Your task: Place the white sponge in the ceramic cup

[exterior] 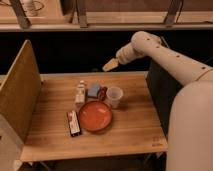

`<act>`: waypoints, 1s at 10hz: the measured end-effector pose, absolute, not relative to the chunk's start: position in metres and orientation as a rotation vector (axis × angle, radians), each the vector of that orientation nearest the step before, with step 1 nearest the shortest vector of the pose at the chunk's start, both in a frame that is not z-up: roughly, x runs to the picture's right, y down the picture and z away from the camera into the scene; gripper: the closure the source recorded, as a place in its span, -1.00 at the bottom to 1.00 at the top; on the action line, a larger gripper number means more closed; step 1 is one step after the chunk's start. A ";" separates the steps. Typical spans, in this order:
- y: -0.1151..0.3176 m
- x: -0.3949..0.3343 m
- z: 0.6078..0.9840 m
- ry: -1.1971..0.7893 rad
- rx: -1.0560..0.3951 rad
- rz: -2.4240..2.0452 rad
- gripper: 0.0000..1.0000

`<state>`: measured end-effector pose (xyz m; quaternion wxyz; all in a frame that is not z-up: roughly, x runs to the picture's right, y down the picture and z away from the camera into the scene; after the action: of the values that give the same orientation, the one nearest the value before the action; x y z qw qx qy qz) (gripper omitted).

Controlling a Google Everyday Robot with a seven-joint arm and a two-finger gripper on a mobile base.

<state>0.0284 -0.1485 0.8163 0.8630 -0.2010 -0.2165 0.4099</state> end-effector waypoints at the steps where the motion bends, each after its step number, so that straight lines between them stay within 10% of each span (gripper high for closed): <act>1: -0.144 0.004 0.830 -0.479 -0.475 0.824 -0.60; 10: -0.124 -0.024 0.858 -0.474 -0.575 0.784 -0.60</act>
<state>-0.0242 -0.1243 0.8576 0.8573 -0.2739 -0.2257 0.3730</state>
